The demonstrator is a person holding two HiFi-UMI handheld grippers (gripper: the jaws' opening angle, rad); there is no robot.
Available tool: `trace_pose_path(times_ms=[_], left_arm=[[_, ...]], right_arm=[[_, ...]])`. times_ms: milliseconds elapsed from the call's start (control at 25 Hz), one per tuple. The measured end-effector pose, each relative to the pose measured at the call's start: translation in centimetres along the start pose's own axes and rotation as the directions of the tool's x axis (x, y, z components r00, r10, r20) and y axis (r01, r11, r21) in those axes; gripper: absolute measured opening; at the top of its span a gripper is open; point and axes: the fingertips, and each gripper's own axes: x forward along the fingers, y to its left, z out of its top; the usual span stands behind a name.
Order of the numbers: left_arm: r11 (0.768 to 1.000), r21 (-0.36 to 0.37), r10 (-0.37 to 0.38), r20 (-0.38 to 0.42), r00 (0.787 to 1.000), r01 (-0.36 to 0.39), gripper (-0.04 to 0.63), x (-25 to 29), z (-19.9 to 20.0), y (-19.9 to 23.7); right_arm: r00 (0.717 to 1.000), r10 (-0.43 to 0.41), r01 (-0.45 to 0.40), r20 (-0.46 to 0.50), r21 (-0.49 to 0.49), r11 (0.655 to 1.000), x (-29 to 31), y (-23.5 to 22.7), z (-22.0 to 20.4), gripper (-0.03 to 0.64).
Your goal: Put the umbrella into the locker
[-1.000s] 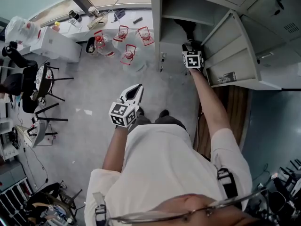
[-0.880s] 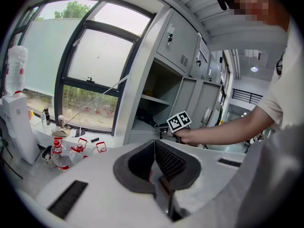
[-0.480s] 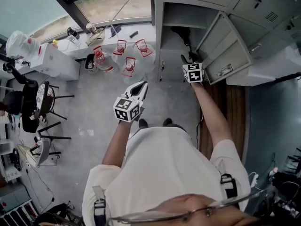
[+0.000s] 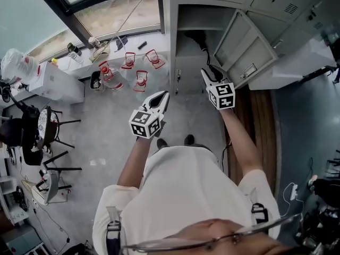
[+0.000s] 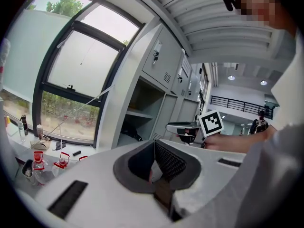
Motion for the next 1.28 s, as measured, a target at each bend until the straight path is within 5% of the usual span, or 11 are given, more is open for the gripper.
trace_pose_path(times_ms=[720, 1280], left_arm=[[0.998, 0.047, -0.040, 0.047, 0.998, 0.037, 0.006, -1.8, 2.7, -1.2], [0.999, 0.050, -0.017, 0.070, 0.997, 0.014, 0.006, -1.4, 3.7, 0.0]], right_arm=[[0.994, 0.069, -0.071, 0.084, 0.020, 0.997, -6.7, 5.0, 2.7, 0.010], [0.989, 0.097, -0.102, 0.114, 0.037, 0.994, -7.4, 5.4, 3.0, 0.005]])
